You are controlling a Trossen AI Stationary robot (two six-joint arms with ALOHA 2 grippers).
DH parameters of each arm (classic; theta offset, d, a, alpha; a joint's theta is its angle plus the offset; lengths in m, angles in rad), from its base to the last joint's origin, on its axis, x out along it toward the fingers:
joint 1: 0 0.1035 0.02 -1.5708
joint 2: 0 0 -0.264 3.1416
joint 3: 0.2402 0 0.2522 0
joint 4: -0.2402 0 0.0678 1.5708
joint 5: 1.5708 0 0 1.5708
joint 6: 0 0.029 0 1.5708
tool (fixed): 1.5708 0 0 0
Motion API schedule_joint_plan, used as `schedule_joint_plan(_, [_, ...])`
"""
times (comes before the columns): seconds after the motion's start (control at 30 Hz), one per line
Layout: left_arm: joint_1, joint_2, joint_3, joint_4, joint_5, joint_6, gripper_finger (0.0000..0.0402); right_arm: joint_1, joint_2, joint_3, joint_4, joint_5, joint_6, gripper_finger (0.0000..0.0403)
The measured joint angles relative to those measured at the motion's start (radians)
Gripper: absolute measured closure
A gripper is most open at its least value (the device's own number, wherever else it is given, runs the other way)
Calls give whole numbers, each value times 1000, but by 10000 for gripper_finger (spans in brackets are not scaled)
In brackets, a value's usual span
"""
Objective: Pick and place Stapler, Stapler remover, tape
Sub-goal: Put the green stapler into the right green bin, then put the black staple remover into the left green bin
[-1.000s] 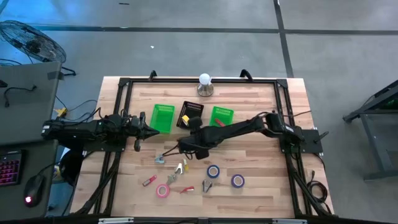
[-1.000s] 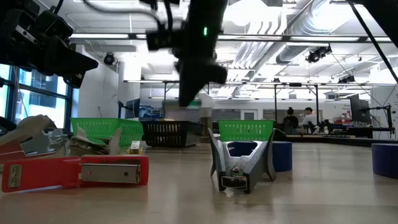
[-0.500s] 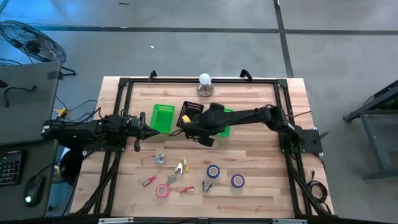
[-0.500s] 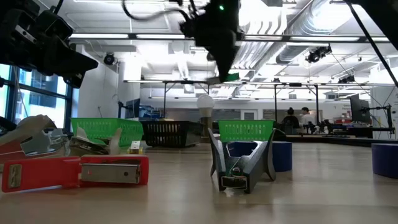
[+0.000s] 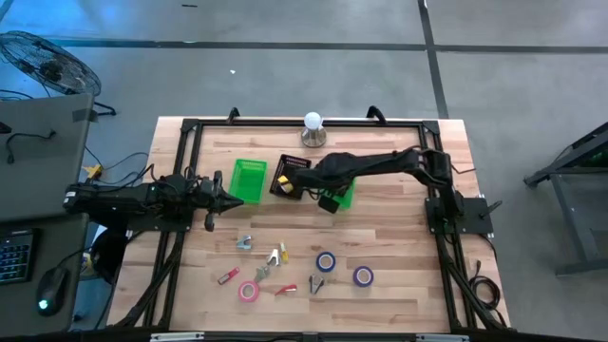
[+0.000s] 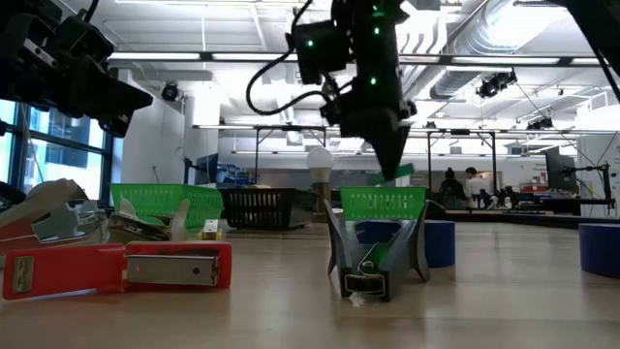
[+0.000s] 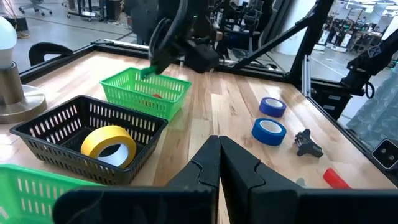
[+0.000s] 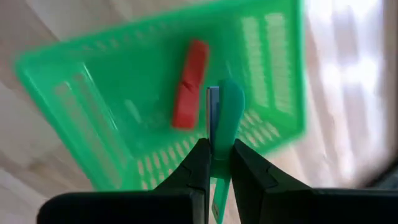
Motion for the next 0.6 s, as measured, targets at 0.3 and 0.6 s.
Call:
schedule_joint_plan(0.3, [0, 0, 0, 0, -8, 0, 400, 3, -8, -66, 179, -31, -57, 226])
schedule_joint_plan(0.6, [0, 0, 0, 0, -10, 0, 400, 30, -31, 7, 152, -154, -248, 165])
